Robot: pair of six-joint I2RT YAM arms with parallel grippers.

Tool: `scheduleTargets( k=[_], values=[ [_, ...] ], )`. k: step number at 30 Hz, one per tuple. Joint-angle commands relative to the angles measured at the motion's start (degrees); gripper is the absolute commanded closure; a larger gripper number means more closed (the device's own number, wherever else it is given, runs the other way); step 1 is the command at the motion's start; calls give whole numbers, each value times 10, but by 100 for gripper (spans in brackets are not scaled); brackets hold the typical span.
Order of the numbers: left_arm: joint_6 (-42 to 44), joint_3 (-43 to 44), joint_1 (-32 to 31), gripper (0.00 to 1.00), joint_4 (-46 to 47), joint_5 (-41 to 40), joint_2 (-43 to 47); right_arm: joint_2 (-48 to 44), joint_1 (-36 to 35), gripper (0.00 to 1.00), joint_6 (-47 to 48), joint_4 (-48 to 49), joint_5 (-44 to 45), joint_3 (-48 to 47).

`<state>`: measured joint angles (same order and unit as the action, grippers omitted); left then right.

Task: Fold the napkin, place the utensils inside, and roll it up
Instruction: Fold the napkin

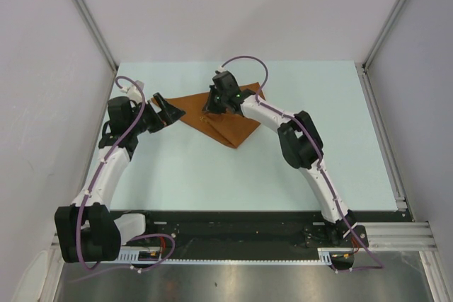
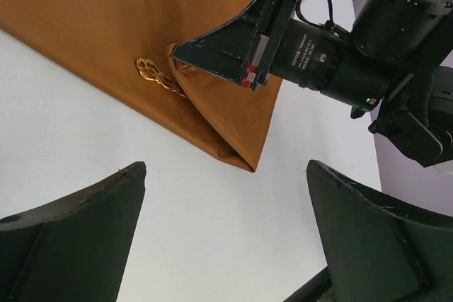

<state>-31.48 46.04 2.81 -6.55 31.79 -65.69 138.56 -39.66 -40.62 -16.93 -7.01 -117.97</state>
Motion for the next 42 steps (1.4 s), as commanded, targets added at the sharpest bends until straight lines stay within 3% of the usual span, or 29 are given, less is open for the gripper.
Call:
scheduleTargets(
  k=[1,13,16,17,20,29,35,42],
  values=[
    [-3,-3,8,0,22,14,2,14,-6,100,-9,20,-1,-31],
    [-4,-3,9,0,22,15,-2,29,-10,99,-11,15,-7,-31],
    [-4,-3,10,0,22,13,-4,28,-11,87,-9,14,-14,-31],
    [-4,-3,9,0,22,13,-4,26,-12,77,-6,14,-15,-31],
    [-3,-5,10,0,22,11,-6,17,-16,64,8,15,-13,-25],
    [-11,-18,21,0,36,-4,-25,-33,-17,31,43,38,-54,-2],
    [-19,-23,37,0,42,-37,-56,-140,-1,25,72,61,-58,58],
    [-79,-36,40,0,101,-94,-106,-323,46,23,107,95,-40,228]
  ],
)
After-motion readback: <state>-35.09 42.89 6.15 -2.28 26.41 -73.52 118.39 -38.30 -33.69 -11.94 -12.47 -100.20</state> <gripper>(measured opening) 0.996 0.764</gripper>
